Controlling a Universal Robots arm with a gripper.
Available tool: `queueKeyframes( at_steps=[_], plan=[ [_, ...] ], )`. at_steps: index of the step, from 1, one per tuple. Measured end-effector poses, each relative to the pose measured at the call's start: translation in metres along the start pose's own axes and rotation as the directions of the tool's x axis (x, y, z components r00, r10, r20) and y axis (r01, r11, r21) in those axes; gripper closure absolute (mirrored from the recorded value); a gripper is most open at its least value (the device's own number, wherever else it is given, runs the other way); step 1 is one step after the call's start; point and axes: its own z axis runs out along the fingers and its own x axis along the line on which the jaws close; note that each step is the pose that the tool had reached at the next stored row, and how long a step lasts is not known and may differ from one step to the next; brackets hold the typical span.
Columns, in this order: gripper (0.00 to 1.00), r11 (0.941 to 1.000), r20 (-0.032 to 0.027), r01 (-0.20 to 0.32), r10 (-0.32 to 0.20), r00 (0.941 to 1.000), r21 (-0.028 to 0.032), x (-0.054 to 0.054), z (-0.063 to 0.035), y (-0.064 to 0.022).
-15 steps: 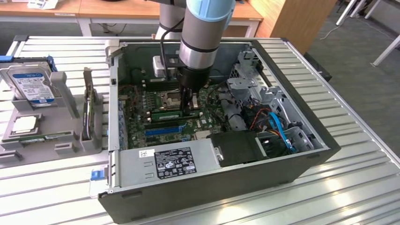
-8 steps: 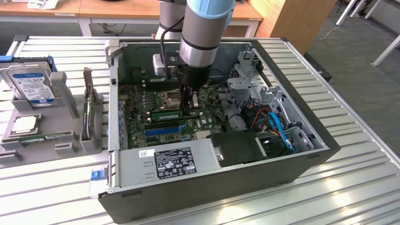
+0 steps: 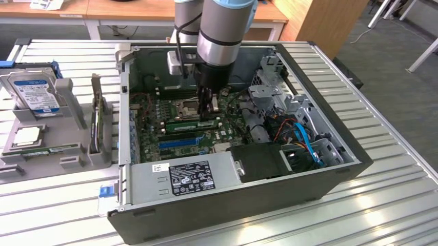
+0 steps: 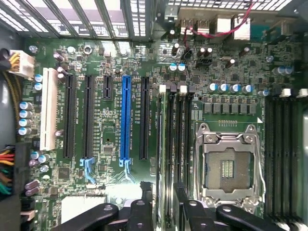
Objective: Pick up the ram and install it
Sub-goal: 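Insert the ram into the slot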
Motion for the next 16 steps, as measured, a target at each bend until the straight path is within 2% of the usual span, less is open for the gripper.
queueKeyframes(
  at_steps=[9, 16],
  plan=[
    [0.69, 1.0000, -0.0005, 0.000, 0.000, 1.0000, -0.0001, -0.001, -0.0240, 0.0010],
    [0.69, 1.0000, -0.0021, 0.000, 0.000, 1.0000, 0.0000, -0.002, -0.0389, 0.0015]
  ],
)
